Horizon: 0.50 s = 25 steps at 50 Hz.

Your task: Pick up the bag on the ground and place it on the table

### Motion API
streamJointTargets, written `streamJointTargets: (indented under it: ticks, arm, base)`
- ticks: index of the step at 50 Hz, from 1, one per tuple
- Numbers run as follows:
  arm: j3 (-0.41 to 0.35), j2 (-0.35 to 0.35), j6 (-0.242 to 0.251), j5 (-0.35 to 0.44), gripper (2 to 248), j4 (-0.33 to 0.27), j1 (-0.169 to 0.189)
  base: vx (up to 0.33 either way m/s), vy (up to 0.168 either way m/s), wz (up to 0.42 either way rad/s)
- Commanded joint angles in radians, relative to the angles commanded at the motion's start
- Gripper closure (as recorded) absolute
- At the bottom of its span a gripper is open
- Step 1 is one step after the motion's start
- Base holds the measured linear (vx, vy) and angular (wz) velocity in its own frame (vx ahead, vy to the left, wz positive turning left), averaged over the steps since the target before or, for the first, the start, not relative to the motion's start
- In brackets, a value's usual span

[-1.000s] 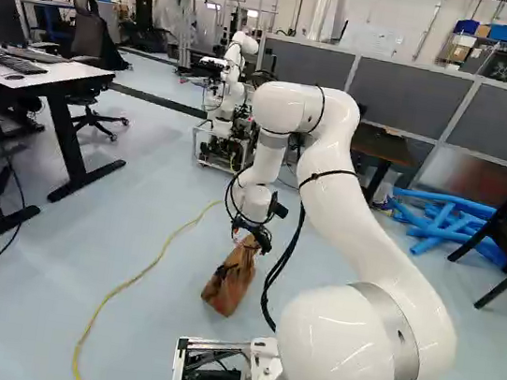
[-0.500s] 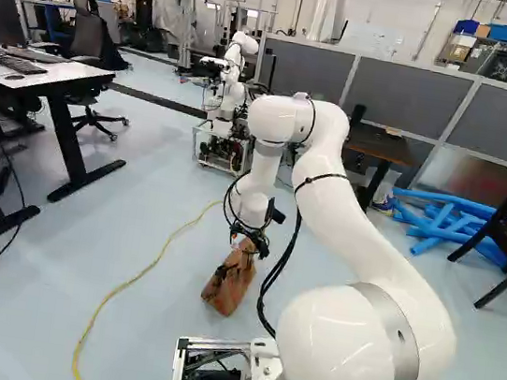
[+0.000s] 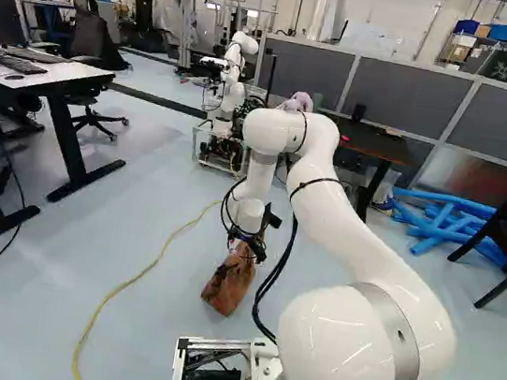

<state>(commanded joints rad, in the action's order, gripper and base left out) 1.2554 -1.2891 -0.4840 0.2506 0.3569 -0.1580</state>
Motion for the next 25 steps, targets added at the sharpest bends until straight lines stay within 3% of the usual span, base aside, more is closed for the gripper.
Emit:
streamJointTargets:
  ticks: [25]
  arm:
    - [0.105, -0.102, 0.0, 0.0, 3, 0.0, -0.009]
  base:
    - [0.0, 0.0, 0.0]
